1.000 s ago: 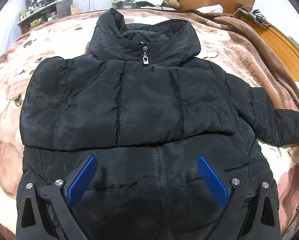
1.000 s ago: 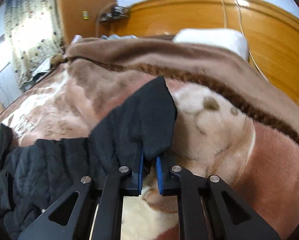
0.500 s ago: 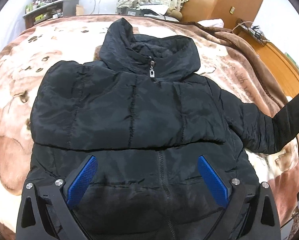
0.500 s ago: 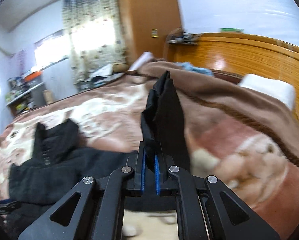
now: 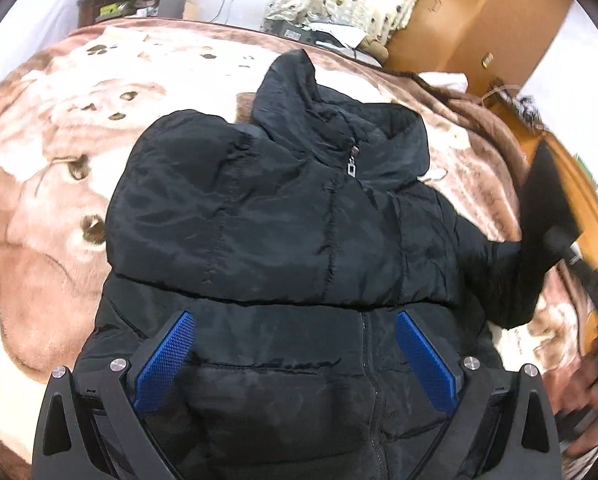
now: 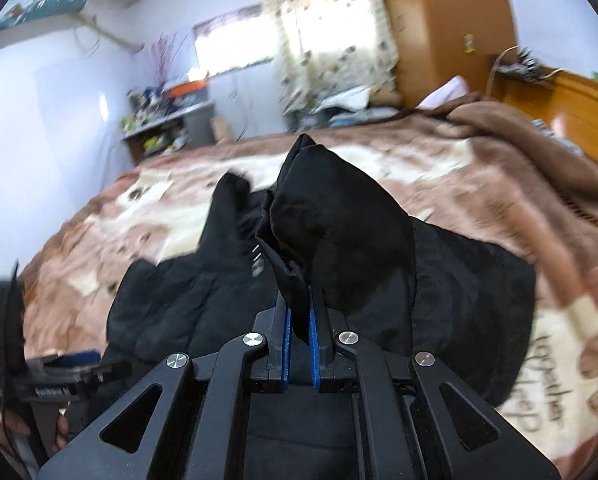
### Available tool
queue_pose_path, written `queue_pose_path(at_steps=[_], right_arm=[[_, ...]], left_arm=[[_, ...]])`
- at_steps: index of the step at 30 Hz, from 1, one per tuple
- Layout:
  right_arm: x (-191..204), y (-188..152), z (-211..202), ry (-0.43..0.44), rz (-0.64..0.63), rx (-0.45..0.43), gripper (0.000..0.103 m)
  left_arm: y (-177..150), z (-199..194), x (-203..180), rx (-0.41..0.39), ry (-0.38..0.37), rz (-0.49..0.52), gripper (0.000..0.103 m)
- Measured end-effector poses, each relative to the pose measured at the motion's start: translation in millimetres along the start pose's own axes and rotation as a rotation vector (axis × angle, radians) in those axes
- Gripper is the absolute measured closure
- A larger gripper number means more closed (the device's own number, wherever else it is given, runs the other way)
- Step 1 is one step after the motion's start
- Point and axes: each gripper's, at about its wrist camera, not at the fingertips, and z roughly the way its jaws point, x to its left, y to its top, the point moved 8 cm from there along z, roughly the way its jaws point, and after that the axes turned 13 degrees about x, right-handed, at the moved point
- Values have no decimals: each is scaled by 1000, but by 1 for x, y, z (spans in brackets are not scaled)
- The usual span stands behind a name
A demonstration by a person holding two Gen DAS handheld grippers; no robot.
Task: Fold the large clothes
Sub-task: 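Fold the held sleeve over the jacket body and open the right tool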
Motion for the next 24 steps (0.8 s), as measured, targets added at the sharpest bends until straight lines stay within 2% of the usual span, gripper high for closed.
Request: queue_pose_path(at_steps=[7, 11, 16, 18, 21, 24], right_arm=[[41, -39, 58, 80, -52, 150, 96], [44, -53, 68, 120, -37, 198, 93], [41, -53, 48, 135, -67, 180, 72], [41, -52, 40, 145, -64, 170, 53], [27, -52, 24, 191, -16, 155, 53], [-5, -54, 11, 130, 50, 135, 53]], left_arm=[[3, 7, 15, 32, -67, -41, 2], [5, 14, 10, 51, -90, -45, 2], [9, 22, -5, 69, -96, -31, 2], [11, 26, -14, 75, -106, -26, 2], [14, 41, -30, 113, -125, -7, 2], [16, 58, -45, 138, -92, 10, 2]])
